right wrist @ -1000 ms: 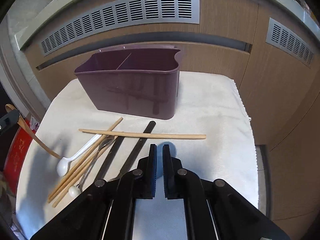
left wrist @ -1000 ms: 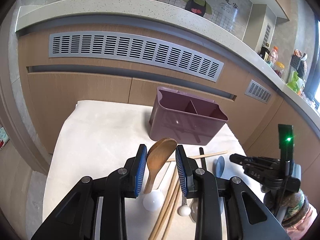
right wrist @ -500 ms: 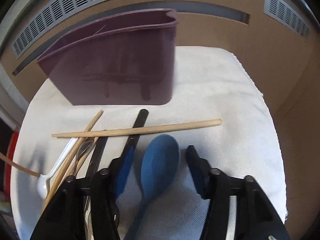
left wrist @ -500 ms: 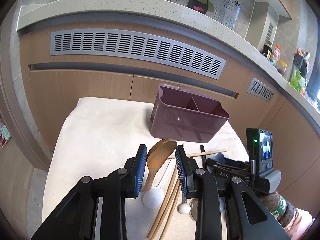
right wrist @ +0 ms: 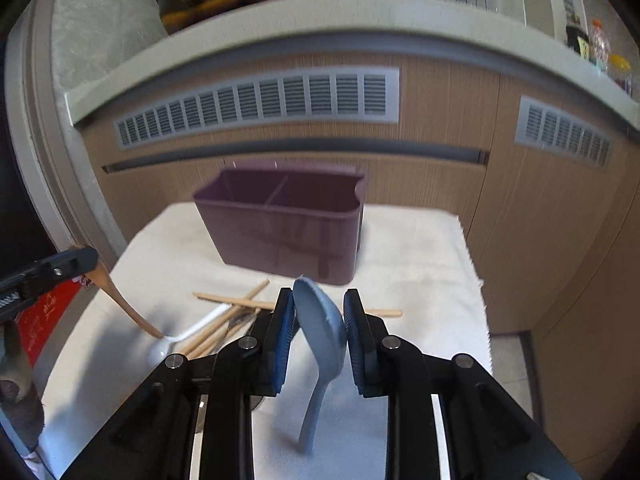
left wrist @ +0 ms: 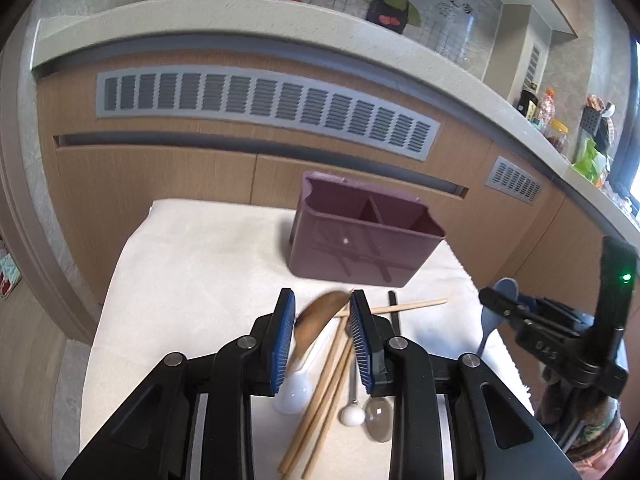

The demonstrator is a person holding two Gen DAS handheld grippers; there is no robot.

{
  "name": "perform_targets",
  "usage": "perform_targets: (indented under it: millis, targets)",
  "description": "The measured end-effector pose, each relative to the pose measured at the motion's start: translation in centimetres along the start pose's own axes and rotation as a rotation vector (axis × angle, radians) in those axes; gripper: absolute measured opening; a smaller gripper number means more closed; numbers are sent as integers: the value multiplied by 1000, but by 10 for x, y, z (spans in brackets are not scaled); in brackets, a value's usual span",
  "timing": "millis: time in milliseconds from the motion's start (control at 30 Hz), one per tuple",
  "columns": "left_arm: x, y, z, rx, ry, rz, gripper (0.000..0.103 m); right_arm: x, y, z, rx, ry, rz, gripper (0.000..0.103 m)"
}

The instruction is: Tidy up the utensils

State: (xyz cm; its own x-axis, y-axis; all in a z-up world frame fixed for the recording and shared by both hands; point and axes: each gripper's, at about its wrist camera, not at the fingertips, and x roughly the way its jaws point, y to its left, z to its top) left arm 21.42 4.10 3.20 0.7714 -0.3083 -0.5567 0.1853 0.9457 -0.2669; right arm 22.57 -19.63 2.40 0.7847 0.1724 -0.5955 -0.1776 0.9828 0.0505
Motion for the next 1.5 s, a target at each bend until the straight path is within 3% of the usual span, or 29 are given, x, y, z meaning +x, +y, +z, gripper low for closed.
perform_targets:
  millis: [200,333,433,633,733,900,1033,1167,1267,1367,1500]
  targets:
    - [-19,-33,42,78,-89,-36,17,-39,0,46,-32,-155,9,10]
    - [-25,-38,57,115,-120,-22,17,-42,-11,62,-16,-152,60,10]
    - [-13,-33,48,127,-58,-4,17,-36,-18,56,-13,-112,53,10]
    - [30,-8,-1,120,181,42,21,-17,-34,25,14,-13,15,10]
    - [44,-4,-24,125,266,26,21,-6,-37,10,9,29,1,10]
    - [53,-4,-51,160,321,22,22,-4,-37,-6,3,52,-3,11]
    - [61,5,-67,143,357,48,39,-5,-37,-8,1,51,-5,11]
    - [60,7,-79,116,362,24,40,-8,-33,-9,-12,48,4,11]
    - [43,-5,-85,177,355,-35,40,-8,-32,-10,-18,45,4,11]
    - [33,-26,-96,301,389,-100,41,-7,-32,-8,-15,49,11,11]
    - [38,-51,-107,463,450,-129,41,-9,-31,-8,-14,52,26,11]
